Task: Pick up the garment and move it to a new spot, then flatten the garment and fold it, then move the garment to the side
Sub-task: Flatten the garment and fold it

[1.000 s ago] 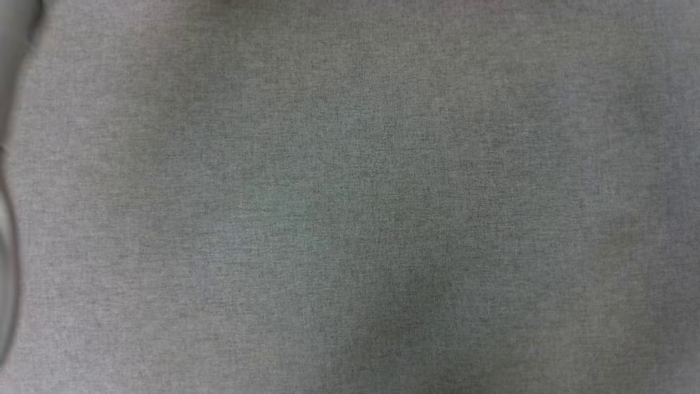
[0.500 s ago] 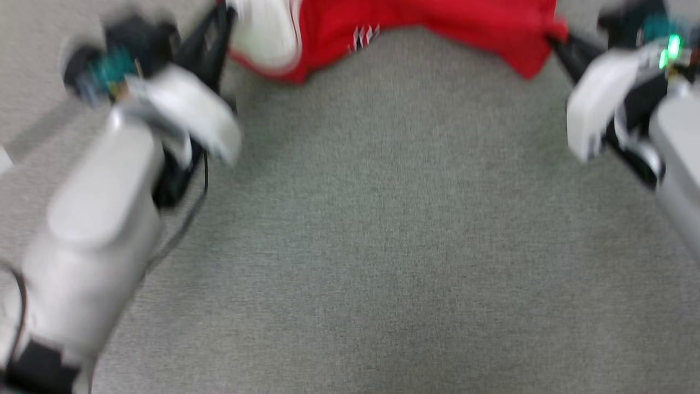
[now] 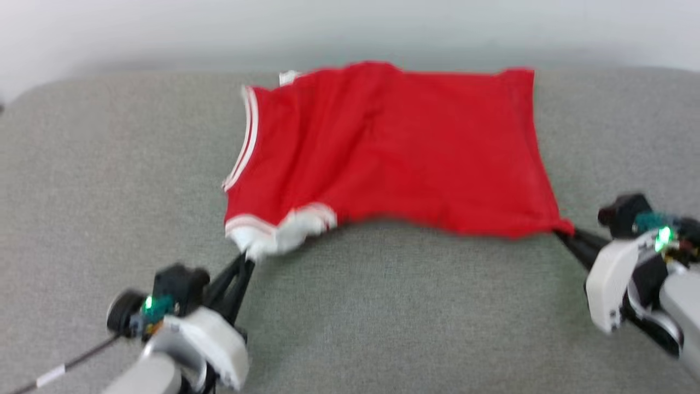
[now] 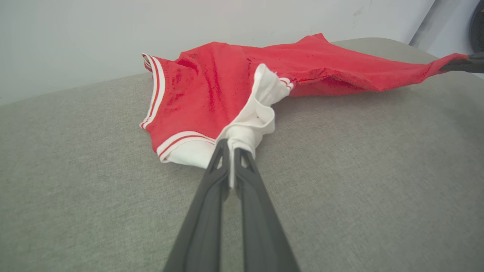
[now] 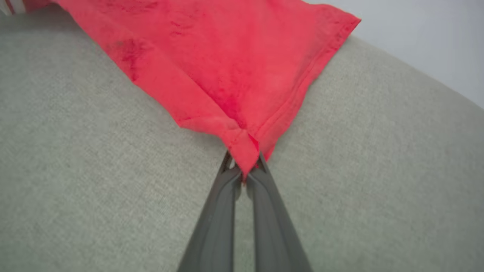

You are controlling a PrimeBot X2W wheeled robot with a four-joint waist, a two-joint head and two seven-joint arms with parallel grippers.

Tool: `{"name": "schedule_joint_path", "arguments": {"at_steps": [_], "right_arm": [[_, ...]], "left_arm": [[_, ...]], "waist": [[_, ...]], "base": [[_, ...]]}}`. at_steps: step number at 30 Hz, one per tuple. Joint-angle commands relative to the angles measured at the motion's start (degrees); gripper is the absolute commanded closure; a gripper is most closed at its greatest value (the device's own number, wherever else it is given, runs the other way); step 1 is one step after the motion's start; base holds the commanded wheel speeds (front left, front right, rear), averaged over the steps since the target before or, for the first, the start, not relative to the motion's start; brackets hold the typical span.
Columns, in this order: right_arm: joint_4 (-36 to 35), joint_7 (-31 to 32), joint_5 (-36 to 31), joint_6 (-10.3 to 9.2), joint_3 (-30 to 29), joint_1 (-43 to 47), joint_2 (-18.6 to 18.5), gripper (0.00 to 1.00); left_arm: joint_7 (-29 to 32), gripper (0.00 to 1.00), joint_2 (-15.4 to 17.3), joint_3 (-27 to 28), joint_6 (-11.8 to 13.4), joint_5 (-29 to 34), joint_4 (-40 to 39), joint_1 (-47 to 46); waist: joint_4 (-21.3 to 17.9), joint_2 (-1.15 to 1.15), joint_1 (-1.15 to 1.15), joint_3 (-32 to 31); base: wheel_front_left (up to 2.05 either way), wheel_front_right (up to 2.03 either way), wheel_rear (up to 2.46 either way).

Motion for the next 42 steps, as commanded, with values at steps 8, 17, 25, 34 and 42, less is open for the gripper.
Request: {"name": "schedule_joint_path", "arguments": {"at_steps": [8, 17, 25, 34, 42], "right_arm": [[-6.46, 1.94, 1.11, -0.05, -2.15, 14.52, -3.77, 1.00], [-14.12, 4.59, 0.33, -0.05, -10.37, 31.12, -6.17, 1.00], [-21.00, 8.79, -3.28, -0.06, -20.19, 41.69, -4.78, 1.00], [-27.45, 12.87, -7.59, -0.06, -29.40, 43.44, -1.08, 1.00], [-30.82, 14.93, -9.00, -0.06, -34.47, 40.60, 0.95, 1.00]], "left_arm": [[3.39, 1.00, 4.36, -2.68, 5.59, -3.13, -8.59, 16.56], [5.86, 1.00, 5.47, -4.92, 8.34, -7.05, -12.65, 26.68], [8.24, 1.00, 6.43, -5.91, 8.77, -8.76, -14.07, 29.14], [7.43, 1.00, 6.72, -4.08, 7.37, -4.20, -12.10, 19.18], [9.11, 1.00, 6.24, -3.86, 3.01, -0.65, -8.58, 7.45]], "waist": [[-0.34, 0.00, 0.01, -7.77], [0.34, 0.00, 0.01, -10.63], [0.43, 0.00, 0.01, -10.94], [0.85, 0.00, 0.01, -10.09], [-0.07, 0.00, 0.01, -7.05]], "base": [[0.00, 0.00, 0.00], [0.00, 0.00, 0.00], [0.00, 0.00, 0.00], [0.00, 0.00, 0.00], [0.00, 0.00, 0.00]]}}
